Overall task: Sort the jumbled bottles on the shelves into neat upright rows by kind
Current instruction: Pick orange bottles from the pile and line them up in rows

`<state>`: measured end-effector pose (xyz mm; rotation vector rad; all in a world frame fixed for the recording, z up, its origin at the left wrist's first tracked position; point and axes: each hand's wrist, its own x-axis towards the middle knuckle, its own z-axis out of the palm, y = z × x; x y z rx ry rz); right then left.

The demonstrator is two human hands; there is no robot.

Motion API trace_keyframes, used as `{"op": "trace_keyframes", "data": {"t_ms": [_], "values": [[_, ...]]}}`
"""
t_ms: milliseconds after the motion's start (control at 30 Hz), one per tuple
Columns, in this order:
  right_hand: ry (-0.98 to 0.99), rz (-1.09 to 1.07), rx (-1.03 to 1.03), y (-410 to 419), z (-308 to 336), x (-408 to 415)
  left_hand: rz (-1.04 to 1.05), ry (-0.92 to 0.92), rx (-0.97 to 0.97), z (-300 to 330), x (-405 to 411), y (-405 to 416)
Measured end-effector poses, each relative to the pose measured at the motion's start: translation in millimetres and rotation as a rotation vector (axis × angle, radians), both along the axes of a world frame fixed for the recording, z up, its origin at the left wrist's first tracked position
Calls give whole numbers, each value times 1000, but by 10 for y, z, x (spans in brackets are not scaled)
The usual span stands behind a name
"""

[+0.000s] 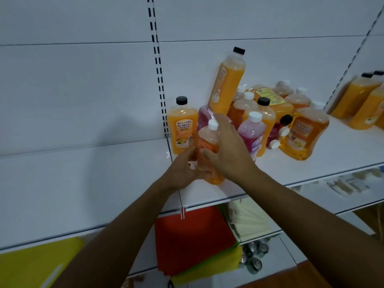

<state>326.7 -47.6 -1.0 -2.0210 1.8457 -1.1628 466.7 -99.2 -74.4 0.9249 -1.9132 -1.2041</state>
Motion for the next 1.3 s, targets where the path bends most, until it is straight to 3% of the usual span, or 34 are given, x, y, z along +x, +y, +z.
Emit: {"op": "trace_keyframes", "data": {"t_ms": [300, 733, 1033, 1300], "values": [[-192, 268, 51, 43, 137, 213, 229, 32, 58, 127, 418, 329], [-133, 899, 78, 190, 240, 1782, 893, 139, -29, 269, 1834, 1499], [-97, 1071, 46, 110, 250, 3062, 1120, 160, -90, 216, 2927, 1584], [-136, 1094, 90, -106, 195, 4249, 1220, 106, -118, 146, 4099, 1404]]}}
